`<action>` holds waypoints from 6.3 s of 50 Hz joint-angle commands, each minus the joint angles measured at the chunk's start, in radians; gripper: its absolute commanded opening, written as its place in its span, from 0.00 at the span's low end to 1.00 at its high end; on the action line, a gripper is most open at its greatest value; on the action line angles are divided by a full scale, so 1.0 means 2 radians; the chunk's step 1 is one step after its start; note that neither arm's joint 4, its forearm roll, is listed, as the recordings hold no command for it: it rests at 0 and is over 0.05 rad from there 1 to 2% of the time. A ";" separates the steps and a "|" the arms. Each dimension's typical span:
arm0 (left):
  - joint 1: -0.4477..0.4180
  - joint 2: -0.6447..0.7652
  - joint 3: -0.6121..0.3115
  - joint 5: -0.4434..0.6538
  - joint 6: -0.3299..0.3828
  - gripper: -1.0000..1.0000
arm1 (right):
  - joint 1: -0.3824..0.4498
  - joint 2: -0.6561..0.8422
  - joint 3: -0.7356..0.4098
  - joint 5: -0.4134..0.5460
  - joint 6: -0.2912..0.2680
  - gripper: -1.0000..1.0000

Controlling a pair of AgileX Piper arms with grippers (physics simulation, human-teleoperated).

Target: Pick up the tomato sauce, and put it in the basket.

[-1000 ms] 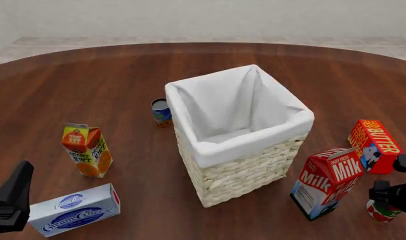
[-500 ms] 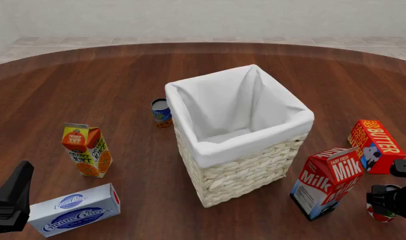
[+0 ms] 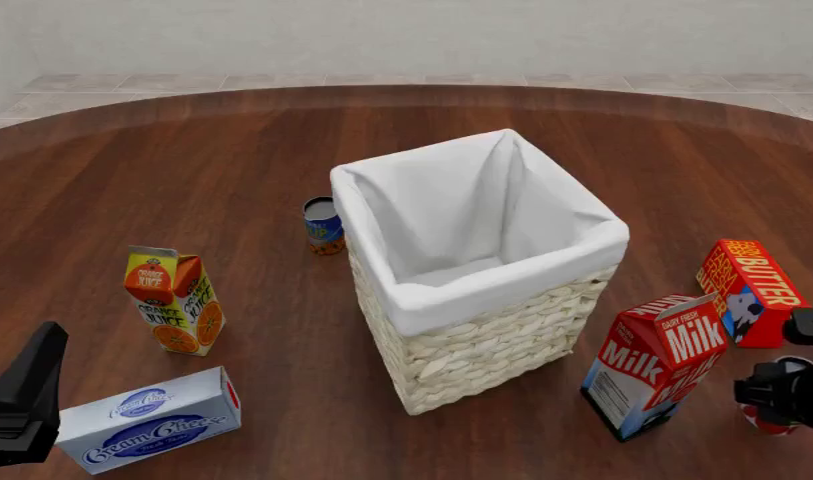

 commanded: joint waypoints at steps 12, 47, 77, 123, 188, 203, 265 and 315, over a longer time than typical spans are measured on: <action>0.000 0.000 0.000 0.000 0.000 1.00 | 0.040 -0.153 -0.062 0.146 0.029 0.00; 0.000 0.000 0.000 0.000 0.000 1.00 | 0.069 -0.275 -0.197 0.313 0.011 0.00; 0.000 0.000 0.000 0.000 0.000 1.00 | 0.131 -0.260 -0.332 0.399 0.022 0.00; 0.000 0.000 0.000 0.000 0.000 1.00 | 0.252 -0.177 -0.422 0.388 0.024 0.00; 0.000 0.000 0.000 0.000 0.000 1.00 | 0.427 0.028 -0.486 0.282 0.009 0.00; 0.000 0.000 0.000 0.000 0.000 1.00 | 0.446 0.071 -0.509 0.272 0.004 0.00; 0.000 0.000 0.000 0.000 0.000 1.00 | 0.494 0.191 -0.519 0.232 0.023 0.00; 0.000 0.000 0.000 0.000 0.000 1.00 | 0.489 0.255 -0.488 0.191 0.025 0.00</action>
